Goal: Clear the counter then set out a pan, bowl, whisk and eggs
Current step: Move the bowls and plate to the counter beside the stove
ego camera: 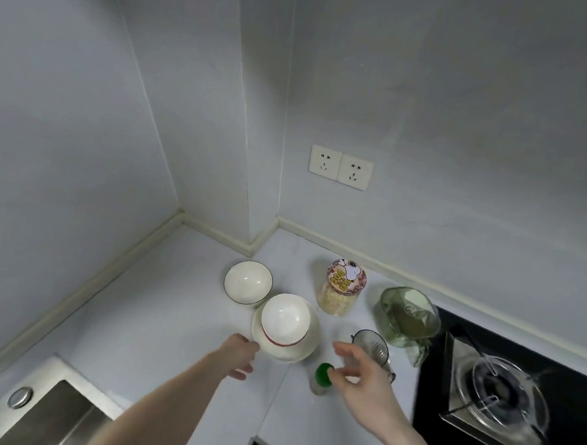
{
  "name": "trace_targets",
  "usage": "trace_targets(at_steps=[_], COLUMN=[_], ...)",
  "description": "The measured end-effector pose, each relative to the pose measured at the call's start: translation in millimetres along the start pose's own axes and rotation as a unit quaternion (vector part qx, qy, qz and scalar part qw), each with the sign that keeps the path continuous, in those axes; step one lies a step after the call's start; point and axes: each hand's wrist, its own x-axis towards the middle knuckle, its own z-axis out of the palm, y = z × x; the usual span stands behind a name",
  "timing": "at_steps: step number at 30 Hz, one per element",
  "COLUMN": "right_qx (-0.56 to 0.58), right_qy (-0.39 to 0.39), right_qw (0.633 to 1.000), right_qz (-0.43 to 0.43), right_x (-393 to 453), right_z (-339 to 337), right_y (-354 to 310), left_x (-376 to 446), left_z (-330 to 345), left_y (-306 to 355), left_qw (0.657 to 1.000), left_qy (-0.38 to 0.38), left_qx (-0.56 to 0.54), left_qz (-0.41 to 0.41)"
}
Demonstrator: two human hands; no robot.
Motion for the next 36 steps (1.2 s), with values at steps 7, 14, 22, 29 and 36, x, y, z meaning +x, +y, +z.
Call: trace_targets(at_steps=[7, 14, 22, 29, 36], right_qx=[0.015, 0.018, 0.016, 0.003, 0.021], right_qy=[0.037, 0.046, -0.081, -0.154, -0.145], right_qw=[0.999, 0.997, 0.989, 0.968, 0.961], right_qz=[0.027, 0.054, 0.121, 0.197, 0.234], right_x=[-11.5, -33.8, -49.4, -35.9, -12.4], right_z=[8.3, 17.7, 50.2, 91.2, 115.9], right_y=[-3.2, 10.1, 32.7, 46.4, 41.4], left_x=[16.4, 9.8, -19.9, -50.0, -56.1], left_z=[25.7, 31.6, 26.6, 20.5, -21.8], left_y=[8.0, 7.7, -42.5, -91.3, -99.3], left_qw=[0.999, 0.999, 0.999, 0.998, 0.985], left_qy=[0.021, 0.043, 0.043, 0.011, -0.064], left_qx=[0.042, 0.015, 0.012, -0.020, 0.155], left_qz=[0.013, -0.005, -0.021, -0.065, -0.048])
